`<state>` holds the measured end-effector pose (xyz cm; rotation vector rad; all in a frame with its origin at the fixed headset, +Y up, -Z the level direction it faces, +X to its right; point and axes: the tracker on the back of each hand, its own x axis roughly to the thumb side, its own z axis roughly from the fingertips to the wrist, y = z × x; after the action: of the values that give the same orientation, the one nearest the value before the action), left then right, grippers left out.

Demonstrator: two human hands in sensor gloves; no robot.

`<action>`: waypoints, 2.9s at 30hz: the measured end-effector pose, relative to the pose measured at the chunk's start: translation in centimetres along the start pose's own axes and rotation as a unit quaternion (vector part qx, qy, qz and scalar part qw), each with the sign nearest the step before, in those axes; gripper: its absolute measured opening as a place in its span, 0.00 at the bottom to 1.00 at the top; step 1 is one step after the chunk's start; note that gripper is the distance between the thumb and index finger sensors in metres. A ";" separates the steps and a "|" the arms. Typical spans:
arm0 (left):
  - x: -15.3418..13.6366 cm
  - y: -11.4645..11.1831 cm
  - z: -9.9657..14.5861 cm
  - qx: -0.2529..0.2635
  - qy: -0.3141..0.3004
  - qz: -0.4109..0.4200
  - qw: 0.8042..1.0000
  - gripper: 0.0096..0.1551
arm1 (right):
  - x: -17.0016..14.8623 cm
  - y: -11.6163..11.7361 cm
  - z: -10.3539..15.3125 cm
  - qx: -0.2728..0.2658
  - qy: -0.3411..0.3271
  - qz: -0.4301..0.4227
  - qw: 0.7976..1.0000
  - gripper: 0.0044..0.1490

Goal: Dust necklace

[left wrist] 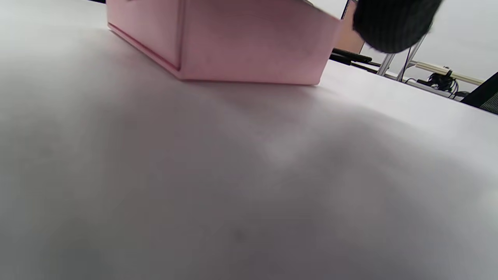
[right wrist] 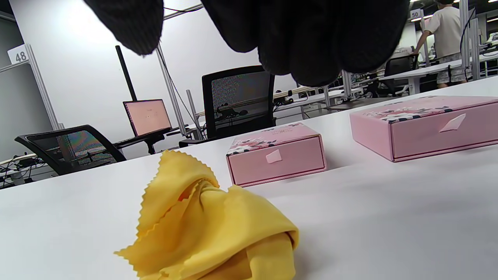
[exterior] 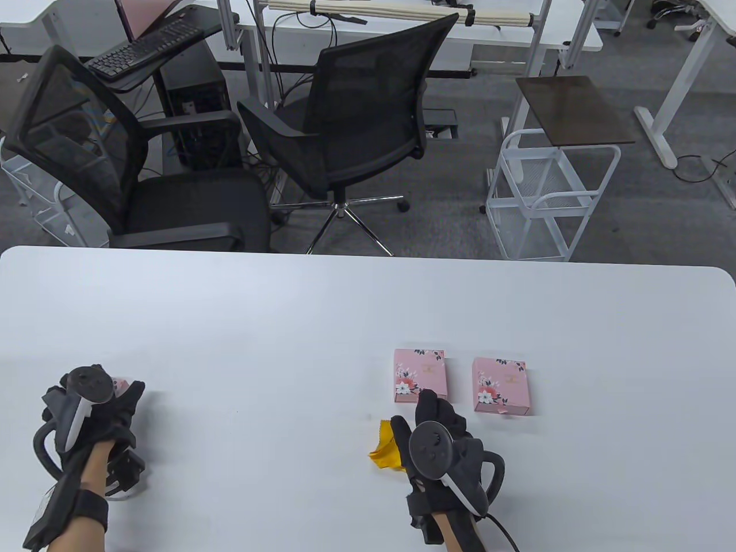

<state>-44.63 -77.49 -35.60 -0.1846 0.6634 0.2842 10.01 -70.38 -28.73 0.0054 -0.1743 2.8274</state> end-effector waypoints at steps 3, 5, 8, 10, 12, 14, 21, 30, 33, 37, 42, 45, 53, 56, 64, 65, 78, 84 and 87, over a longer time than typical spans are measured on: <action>0.2 0.3 0.3 0.014 0.003 -0.026 1.000 0.47 | 0.1 0.1 0.0 0.006 0.000 -0.001 1.000 0.45; 0.4 0.7 0.5 0.016 0.000 -0.045 0.999 0.45 | 0.1 0.1 0.0 0.006 0.000 0.001 1.000 0.45; 0.5 0.8 0.7 0.012 0.000 -0.063 0.998 0.45 | 0.0 0.1 0.0 0.006 -0.001 0.006 1.000 0.45; 0.4 0.7 0.7 0.013 -0.001 -0.065 0.998 0.45 | 0.0 0.1 0.1 0.007 0.000 0.006 1.000 0.45; 0.3 0.2 0.7 0.006 -0.002 -0.064 0.998 0.46 | 0.0 0.1 0.1 0.007 0.000 0.006 1.000 0.45; 0.2 -0.2 0.8 0.007 -0.004 -0.065 0.998 0.46 | 0.0 0.1 0.1 0.007 0.000 0.008 1.000 0.45; 0.5 0.1 1.1 0.003 0.008 -0.117 0.993 0.48 | 0.0 0.1 0.1 0.009 0.004 0.017 1.000 0.45; 3.6 1.2 3.3 0.033 -0.039 -0.062 0.997 0.51 | 0.0 0.3 0.0 0.015 0.008 0.023 1.000 0.45; 6.0 1.6 4.7 0.053 -0.075 -0.070 0.993 0.50 | 0.0 0.2 0.0 0.011 0.008 0.027 1.000 0.45; 10.3 1.6 7.3 0.063 -0.128 -0.066 0.988 0.50 | -0.1 0.2 0.0 0.009 0.009 0.023 1.000 0.45; 15.6 -0.1 9.8 0.062 -0.195 -0.085 0.975 0.50 | -0.2 0.2 0.0 0.008 0.008 0.026 1.000 0.45; 18.6 -1.9 11.1 0.042 -0.210 -0.095 0.972 0.50 | -0.2 0.2 0.0 0.006 0.008 0.027 1.000 0.45; 24.6 -6.2 14.3 -0.001 -0.239 -0.119 0.964 0.50 | -0.5 0.2 0.0 0.008 0.010 0.020 1.000 0.45; 25.7 -7.5 15.8 -0.013 -0.249 -0.117 0.961 0.50 | -0.5 0.2 0.0 0.006 0.009 0.021 1.000 0.45; 26.6 -8.5 17.2 -0.034 -0.241 -0.127 0.962 0.49 | -0.5 0.4 0.0 0.014 0.007 0.027 1.000 0.45; 26.3 -8.3 17.2 -0.034 -0.246 -0.117 0.962 0.48 | -0.5 0.4 0.0 0.015 0.007 0.028 0.999 0.45; 20.3 -6.2 16.1 -0.036 -0.325 -0.059 0.943 0.28 | 0.8 1.0 0.4 0.018 -0.019 0.045 0.999 0.40; 19.7 -7.1 15.7 0.004 -0.330 -0.057 0.942 0.26 | 2.8 1.8 1.0 0.031 -0.050 0.021 0.998 0.35; 19.9 -7.1 15.6 0.008 -0.331 -0.051 0.942 0.25 | 4.3 2.7 0.5 0.066 -0.060 -0.004 0.996 0.34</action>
<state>-18.35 -76.20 -35.49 -0.0967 -0.0122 0.2224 5.12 -71.74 -28.45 0.2047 -0.0123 2.8258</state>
